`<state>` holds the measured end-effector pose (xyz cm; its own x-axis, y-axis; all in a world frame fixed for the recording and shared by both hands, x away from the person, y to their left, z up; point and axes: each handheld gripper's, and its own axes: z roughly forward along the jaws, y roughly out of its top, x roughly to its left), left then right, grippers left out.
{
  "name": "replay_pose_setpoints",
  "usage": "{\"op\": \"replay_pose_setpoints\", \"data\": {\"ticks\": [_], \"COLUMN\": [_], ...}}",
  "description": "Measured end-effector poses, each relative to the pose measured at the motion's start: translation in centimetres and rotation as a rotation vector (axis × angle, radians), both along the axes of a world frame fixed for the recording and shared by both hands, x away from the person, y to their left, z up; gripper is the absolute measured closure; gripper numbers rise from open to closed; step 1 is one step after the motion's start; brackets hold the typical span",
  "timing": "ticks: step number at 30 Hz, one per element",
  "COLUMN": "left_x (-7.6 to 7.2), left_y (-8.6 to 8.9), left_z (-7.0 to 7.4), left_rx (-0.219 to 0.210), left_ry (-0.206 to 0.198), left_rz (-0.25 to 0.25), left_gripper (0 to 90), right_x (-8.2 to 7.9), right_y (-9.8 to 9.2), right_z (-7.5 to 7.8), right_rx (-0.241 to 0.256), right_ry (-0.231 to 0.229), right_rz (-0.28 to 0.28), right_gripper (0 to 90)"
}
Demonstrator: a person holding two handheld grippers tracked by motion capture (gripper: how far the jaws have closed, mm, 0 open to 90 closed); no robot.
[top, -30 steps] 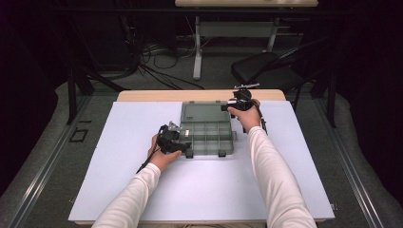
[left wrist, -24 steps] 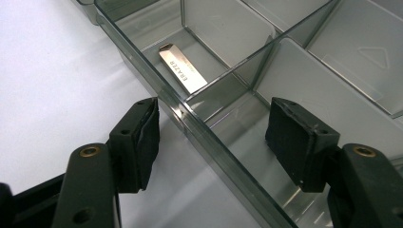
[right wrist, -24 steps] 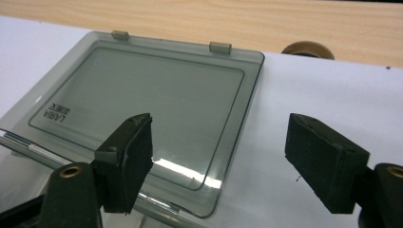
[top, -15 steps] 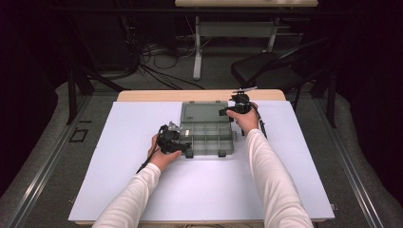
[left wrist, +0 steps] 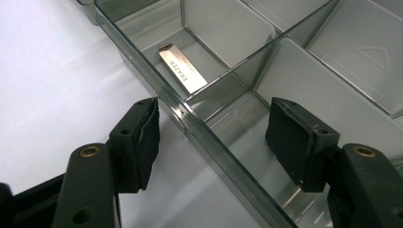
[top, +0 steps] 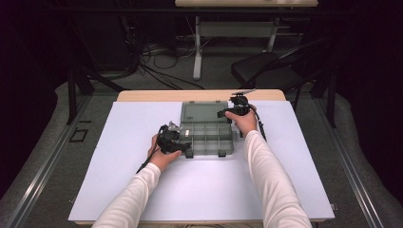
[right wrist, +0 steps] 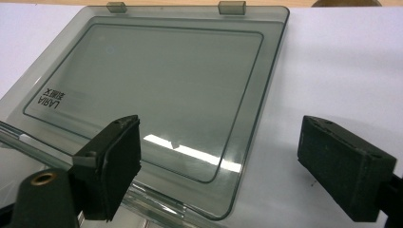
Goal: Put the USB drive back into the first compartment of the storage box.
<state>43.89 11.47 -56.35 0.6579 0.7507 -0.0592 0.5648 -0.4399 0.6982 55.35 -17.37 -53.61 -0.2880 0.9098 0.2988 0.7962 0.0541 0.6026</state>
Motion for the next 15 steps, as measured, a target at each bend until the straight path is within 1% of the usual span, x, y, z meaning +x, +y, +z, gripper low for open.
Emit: {"op": "replay_pose_setpoints", "data": {"ticks": [5, 8, 9, 10, 11, 13, 15], "left_x": [0.0, 0.0, 0.0, 0.0, 0.0, 0.0, 0.0], "left_y": [0.0, 0.0, 0.0, 0.0, 0.0, 0.0, 0.0], "left_z": [0.0, 0.0, 0.0, 0.0, 0.0, 0.0, 0.0], "left_rx": [0.000, 0.000, 0.000, 0.001, 0.001, 0.000, 0.001], "left_ry": [0.000, 0.000, 0.000, 0.000, 0.000, 0.000, 0.000], "left_rz": [0.000, 0.000, 0.000, 0.000, -0.001, 0.000, 0.000], "left_gripper": [35.5, 35.4, 35.4, 35.5, 35.5, 35.5, 35.5], "right_x": [0.0, 0.0, 0.0, -0.1, 0.0, -0.1, -0.2], "right_y": [-0.1, 0.1, 0.3, 0.4, 0.6, 1.0, 1.3], "right_z": [-0.5, -0.9, -0.9, -0.9, -1.1, -1.1, -1.2], "right_rx": [0.022, 0.029, 0.036, 0.032, 0.046, 0.060, 0.040], "right_ry": [0.013, 0.014, 0.021, 0.031, 0.020, 0.026, 0.025], "right_rz": [-0.004, 0.012, 0.011, 0.019, 0.030, 0.031, 0.037], "right_gripper": [14.6, 14.9, 15.0, 15.1, 15.1, 15.0, 15.3]}}
